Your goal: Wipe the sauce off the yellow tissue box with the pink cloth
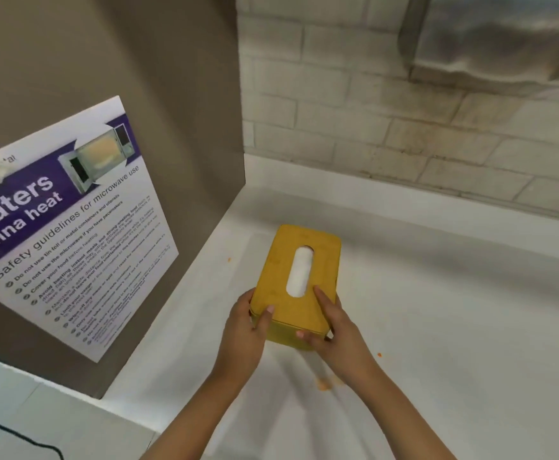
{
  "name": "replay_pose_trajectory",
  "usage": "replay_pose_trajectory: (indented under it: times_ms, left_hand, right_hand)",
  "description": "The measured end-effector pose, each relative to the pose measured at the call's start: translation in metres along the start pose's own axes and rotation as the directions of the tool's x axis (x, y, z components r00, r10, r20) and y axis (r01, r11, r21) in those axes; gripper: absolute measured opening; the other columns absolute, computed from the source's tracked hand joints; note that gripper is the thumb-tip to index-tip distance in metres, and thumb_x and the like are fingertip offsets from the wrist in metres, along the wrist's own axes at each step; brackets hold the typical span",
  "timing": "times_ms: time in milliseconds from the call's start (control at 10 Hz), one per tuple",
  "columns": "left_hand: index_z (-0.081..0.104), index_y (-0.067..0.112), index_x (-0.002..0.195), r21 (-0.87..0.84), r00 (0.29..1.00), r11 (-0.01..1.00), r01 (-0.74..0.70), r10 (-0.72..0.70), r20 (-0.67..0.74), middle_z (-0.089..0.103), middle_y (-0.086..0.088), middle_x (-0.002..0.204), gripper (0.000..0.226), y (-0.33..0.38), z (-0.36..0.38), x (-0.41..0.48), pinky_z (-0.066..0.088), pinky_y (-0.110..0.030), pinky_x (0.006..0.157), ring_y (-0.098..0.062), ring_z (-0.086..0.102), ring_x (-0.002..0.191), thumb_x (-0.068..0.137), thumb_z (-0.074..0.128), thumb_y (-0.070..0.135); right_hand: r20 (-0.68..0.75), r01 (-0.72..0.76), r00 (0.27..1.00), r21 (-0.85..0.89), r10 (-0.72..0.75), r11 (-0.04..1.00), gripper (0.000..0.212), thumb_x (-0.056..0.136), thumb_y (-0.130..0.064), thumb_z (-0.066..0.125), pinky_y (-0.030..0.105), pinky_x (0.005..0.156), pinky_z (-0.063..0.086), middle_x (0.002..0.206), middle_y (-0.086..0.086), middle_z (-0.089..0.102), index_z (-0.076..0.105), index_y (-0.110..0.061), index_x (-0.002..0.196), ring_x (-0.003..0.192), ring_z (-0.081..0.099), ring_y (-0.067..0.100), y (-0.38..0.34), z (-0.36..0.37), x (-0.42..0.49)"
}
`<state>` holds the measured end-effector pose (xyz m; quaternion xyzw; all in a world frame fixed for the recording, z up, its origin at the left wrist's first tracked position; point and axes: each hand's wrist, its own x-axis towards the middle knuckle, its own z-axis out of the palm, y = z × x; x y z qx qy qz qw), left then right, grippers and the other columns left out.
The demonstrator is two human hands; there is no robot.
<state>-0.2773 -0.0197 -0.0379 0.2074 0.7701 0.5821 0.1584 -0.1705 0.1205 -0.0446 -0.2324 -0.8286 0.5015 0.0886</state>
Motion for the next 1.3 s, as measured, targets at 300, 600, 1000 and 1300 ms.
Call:
replay_pose_trajectory:
  times_ms: [300, 600, 1000, 1300]
  left_hand:
    - [0.050, 0.014, 0.126, 0.098, 0.996, 0.994, 0.054, -0.046, -0.082, 0.061, -0.004, 0.118, 0.034, 0.001, -0.041, 0.061, 0.047, -0.037, 0.092, -0.023, 0.058, 0.108, 0.093, 0.051, 0.018]
    - [0.049, 0.011, 0.129, 0.175, 0.984, 0.979, 0.101, -0.072, -0.165, 0.059, -0.008, 0.117, 0.035, -0.005, -0.075, 0.113, 0.040, -0.030, 0.086, -0.020, 0.053, 0.102, 0.093, 0.048, 0.013]
    - [0.038, 0.005, 0.137, 0.216, 0.974, 0.955, 0.206, -0.178, -0.140, 0.049, -0.019, 0.137, 0.045, -0.012, -0.087, 0.133, 0.036, -0.035, 0.099, -0.033, 0.046, 0.124, 0.095, 0.047, 0.016]
    - [0.046, 0.006, 0.133, 0.341, 0.994, 0.940, 0.021, 0.018, -0.111, 0.042, -0.017, 0.142, 0.043, 0.004, -0.083, 0.118, 0.033, -0.039, 0.107, -0.030, 0.041, 0.129, 0.091, 0.053, 0.012]
  right_hand:
    - [0.051, 0.019, 0.998, 0.133, -0.026, 0.991, 0.082, 0.086, -0.021, 0.068, 0.000, 0.094, 0.033, 0.154, 0.000, 0.015, 0.015, -0.025, 0.148, 0.132, 0.029, 0.011, -0.023, 0.036, 0.064]
    - [0.048, 0.007, 0.999, 0.165, -0.015, 0.986, 0.082, 0.089, -0.021, 0.065, 0.041, 0.112, 0.032, 0.157, 0.008, 0.004, 0.011, -0.024, 0.150, 0.142, 0.019, 0.025, -0.051, 0.078, 0.118]
    - [0.032, -0.003, 0.999, -0.025, 0.004, 1.000, 0.084, 0.089, -0.031, 0.063, 0.034, 0.109, 0.033, 0.158, 0.011, -0.003, 0.005, -0.024, 0.150, 0.142, 0.022, 0.028, -0.061, 0.091, 0.136]
    - [-0.007, 0.015, 1.000, -0.238, -0.018, 0.971, 0.052, 0.095, -0.035, 0.054, 0.030, 0.108, 0.030, 0.153, 0.005, 0.032, 0.040, -0.015, 0.141, 0.135, 0.037, 0.024, -0.068, 0.025, 0.132]
